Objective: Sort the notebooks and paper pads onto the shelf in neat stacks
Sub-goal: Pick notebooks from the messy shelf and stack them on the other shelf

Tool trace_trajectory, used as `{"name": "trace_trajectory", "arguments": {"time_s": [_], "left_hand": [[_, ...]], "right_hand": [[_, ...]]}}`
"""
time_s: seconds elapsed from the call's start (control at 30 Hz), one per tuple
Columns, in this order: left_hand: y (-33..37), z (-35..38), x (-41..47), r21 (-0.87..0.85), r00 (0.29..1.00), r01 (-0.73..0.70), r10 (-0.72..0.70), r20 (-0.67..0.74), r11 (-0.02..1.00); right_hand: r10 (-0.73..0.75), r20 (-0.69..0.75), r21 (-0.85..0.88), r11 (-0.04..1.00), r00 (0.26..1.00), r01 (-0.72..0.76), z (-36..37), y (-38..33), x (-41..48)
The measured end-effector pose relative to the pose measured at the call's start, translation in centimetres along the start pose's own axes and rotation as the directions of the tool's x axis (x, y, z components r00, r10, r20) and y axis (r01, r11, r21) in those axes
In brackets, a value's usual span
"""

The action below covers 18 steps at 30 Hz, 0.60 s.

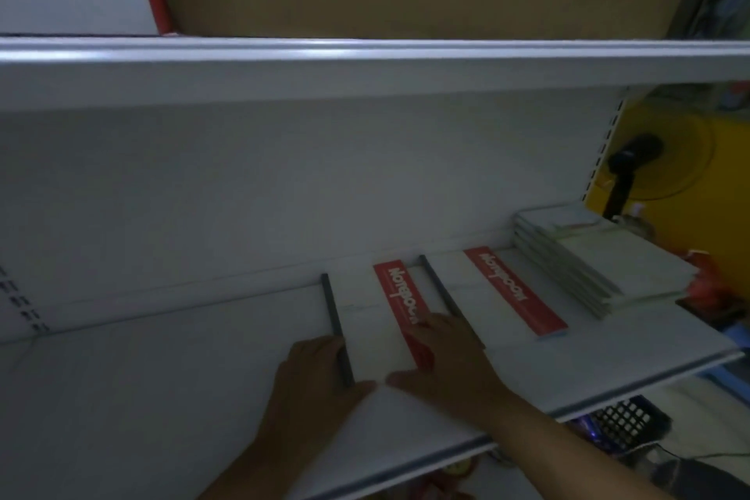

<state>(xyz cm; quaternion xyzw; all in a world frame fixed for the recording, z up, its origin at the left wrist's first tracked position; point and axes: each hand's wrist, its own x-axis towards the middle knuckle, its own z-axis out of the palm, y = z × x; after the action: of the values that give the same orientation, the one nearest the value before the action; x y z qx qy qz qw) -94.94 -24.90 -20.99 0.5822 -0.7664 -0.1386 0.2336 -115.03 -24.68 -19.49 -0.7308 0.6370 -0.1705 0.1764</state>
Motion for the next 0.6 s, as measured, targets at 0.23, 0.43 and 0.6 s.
{"name": "trace_trajectory", "arguments": {"time_s": [0.23, 0.43, 0.6], "left_hand": [[-0.6, 0.5, 0.0, 0.012, 0.998, 0.001, -0.002, 0.070, 1.000], [-0.9, 0.4, 0.3, -0.084, 0.984, 0.059, -0.044, 0.172, 0.995], [0.4, -4.8, -2.1, -0.073, 0.912, 0.092, -0.055, 0.407, 0.993]], "right_hand": [[-0.026, -0.100, 0.012, 1.000, 0.995, 0.027, 0.6, 0.5, 0.1], [-0.084, -0.121, -0.164, 0.984, 0.989, 0.064, 0.0, -0.6, -1.0], [-0.049, -0.044, -0.268, 0.963, 0.998, 0.035, -0.3, -1.8, -1.7]]}}
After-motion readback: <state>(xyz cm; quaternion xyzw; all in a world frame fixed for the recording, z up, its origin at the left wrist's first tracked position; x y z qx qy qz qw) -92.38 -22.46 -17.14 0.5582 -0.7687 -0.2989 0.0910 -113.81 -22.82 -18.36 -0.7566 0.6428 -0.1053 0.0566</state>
